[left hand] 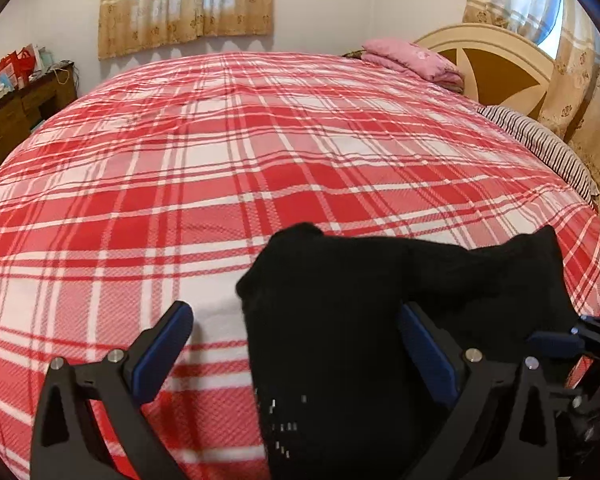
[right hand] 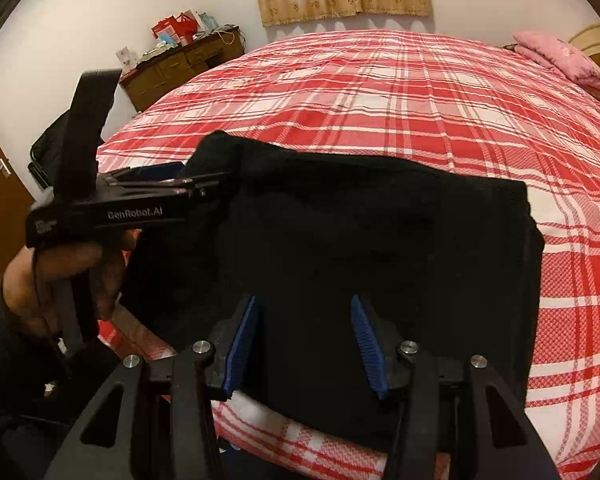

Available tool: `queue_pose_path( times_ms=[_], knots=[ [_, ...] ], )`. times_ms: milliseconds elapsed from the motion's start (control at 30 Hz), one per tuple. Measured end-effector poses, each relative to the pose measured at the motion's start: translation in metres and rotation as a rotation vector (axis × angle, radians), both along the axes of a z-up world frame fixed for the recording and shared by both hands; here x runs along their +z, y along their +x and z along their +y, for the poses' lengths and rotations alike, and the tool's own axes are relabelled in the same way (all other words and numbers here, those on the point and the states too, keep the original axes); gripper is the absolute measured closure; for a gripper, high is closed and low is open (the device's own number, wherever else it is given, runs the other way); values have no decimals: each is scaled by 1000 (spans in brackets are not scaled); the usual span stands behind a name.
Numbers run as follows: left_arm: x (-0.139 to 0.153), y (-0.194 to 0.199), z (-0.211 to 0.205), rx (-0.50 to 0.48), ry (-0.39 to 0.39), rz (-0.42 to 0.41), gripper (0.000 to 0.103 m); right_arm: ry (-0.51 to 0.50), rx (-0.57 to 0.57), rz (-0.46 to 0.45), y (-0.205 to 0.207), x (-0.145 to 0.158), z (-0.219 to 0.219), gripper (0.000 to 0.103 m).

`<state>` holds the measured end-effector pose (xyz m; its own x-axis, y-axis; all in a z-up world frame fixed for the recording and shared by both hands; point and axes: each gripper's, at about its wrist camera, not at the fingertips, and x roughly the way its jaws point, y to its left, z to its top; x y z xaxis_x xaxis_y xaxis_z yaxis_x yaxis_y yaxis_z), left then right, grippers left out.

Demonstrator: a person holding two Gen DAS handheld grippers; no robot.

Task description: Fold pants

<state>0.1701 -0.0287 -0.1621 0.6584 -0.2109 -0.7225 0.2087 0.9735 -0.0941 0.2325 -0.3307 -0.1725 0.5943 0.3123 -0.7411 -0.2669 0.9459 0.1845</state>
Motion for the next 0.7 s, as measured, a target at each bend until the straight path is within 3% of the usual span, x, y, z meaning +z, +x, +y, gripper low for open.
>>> queue_pose_path(
  times_ms=[167,267,400,467,600,700],
  knots=[
    [14,-37,11,-2,-11,-45,0,53,-92,-86,-23,23,-34,51],
    [8,-48,8,-18,3,-32,0,53,-162,-50,-32,19,-55,50],
    [-17,-52,-1,-42,43,22,0,88,-155,-33,-39,8,-68,50],
    [-25,-50,2,-28,1,38,0,77,-148,-35,-37,6,-66,50],
    [-14,-52,3,-21,21,12,0,133,-155,-58,-40,12,-75,50],
    [-4,-53,8,-5,20,-35,0,144,-231,-94,-39,18,-89,50]
  ],
)
